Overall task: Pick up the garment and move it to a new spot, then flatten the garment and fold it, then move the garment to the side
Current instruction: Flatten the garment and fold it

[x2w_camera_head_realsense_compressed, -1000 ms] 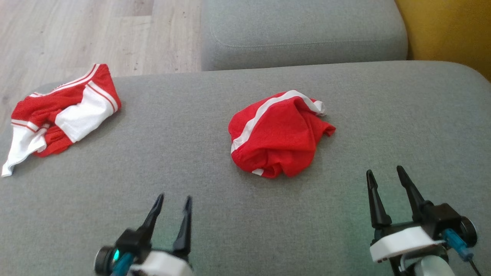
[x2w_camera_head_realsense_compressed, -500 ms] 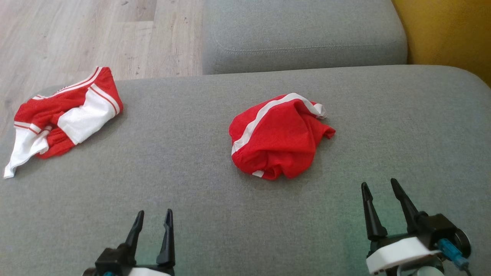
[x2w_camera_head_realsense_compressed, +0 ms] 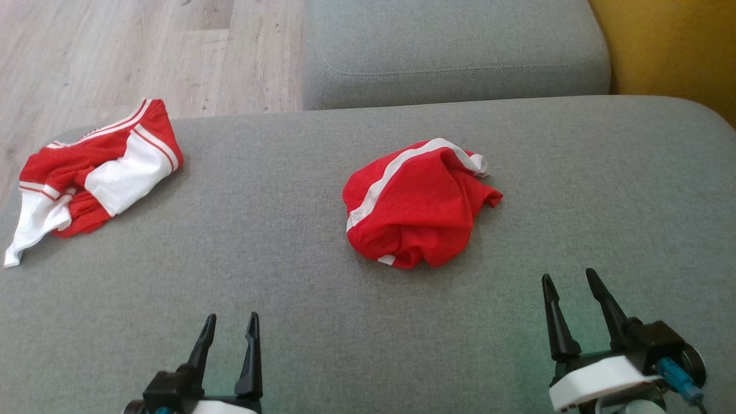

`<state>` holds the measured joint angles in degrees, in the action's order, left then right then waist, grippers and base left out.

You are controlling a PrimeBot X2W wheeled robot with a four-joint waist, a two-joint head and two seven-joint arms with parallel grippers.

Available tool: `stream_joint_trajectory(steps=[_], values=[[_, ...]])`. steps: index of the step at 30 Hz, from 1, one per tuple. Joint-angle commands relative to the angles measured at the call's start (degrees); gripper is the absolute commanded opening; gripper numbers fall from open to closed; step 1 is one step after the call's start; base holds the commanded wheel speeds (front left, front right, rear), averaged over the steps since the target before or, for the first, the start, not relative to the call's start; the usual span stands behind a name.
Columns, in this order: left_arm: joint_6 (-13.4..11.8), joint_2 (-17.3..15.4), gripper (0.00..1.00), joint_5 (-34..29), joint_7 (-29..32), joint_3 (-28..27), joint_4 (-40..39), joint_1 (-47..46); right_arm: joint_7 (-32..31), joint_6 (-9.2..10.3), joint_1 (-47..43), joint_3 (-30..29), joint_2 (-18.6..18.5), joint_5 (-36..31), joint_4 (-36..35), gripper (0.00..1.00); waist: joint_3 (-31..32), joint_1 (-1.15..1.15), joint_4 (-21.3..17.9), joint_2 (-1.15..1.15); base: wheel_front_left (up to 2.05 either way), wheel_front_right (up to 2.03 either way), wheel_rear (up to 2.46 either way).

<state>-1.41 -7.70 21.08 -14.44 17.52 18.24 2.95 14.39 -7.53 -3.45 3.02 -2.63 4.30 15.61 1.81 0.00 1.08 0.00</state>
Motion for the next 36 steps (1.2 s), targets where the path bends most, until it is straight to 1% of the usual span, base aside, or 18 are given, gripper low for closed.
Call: stream_joint_trajectory(steps=[1, 6, 10, 14, 16, 19, 22, 28, 30, 33, 36], values=[[0.3, 0.4, 1.0, -0.4, -0.6, -2.6, -1.3, -1.6, 0.6, 0.04, 1.6, 1.1, -0.2, 0.4, -1.5, 1.0, 0.0, 0.0, 0.0, 0.0, 0.0, 0.0, 0.0], [0.9, 1.0, 1.0, -1.2, -0.6, -3.0, -0.6, -1.7, 0.6, 0.04, 2.1, 1.0, -0.2, -0.3, -1.2, 1.0, -0.4, 0.0, 0.2, 0.0, 0.0, 0.0, 0.0], [1.3, 1.5, 1.0, -1.9, -0.6, -3.1, -0.4, -2.4, 0.6, 0.04, 4.8, 1.6, -0.2, -1.9, -1.2, 1.0, -1.3, 0.0, 0.7, 0.0, 0.0, 0.0, 0.0], [1.6, 2.0, 1.0, -2.6, -0.6, -3.0, -0.7, -3.3, 0.5, 0.04, 11.1, 3.6, -0.2, -5.6, -0.2, 1.0, -3.0, 0.0, 1.5, 0.0, 0.0, 0.0, 0.0], [1.8, 2.3, 1.0, -2.9, -0.6, -2.9, -1.0, -4.0, -0.9, 0.04, 15.4, 5.0, -0.3, -7.9, 1.4, 1.0, -4.3, 0.0, 2.2, 0.0, 0.0, 0.0, 0.0], [2.3, 2.8, 1.0, -3.3, -0.6, -2.6, -1.6, -5.2, -3.8, 0.04, 22.3, 7.5, -2.2, -9.3, 4.7, 1.0, -6.4, 0.0, 3.8, 0.0, 0.0, 0.0, 0.0], [2.6, 3.4, 1.0, -3.7, -0.6, -2.4, -2.1, -6.5, -7.0, 0.04, 29.1, 11.3, -5.3, -8.1, 9.0, 1.0, -8.6, 0.0, 5.7, 0.0, 0.0, 0.0, 0.0], [3.1, 4.3, 1.0, -4.1, -0.6, -2.1, -2.7, -8.3, -11.3, 0.04, 40.4, 20.1, -11.1, -2.3, 17.5, 1.0, -12.6, 0.0, 9.7, 0.0, 0.0, 0.0, 0.0], [3.1, 4.4, 1.0, -4.1, -0.6, -2.1, -2.8, -8.6, -12.8, 0.04, 42.9, 23.6, -12.7, 0.0, 20.2, 1.0, -13.5, 0.0, 10.7, 0.0, 0.0, 0.0, 0.0], [3.3, 4.6, 1.0, -4.1, -0.6, -2.1, -2.8, -9.0, -16.7, 0.04, 45.4, 29.5, -14.7, 4.6, 23.7, 1.0, -14.4, 0.0, 12.0, 0.0, 0.0, 0.0, 0.0], [3.3, 4.7, 1.0, -4.1, -0.6, -2.2, -2.9, -9.1, -20.7, 0.04, 46.7, 34.9, -16.6, 9.7, 25.3, 1.0, -14.6, 0.0, 12.5, 0.0, 0.0, 0.0, 0.0]])
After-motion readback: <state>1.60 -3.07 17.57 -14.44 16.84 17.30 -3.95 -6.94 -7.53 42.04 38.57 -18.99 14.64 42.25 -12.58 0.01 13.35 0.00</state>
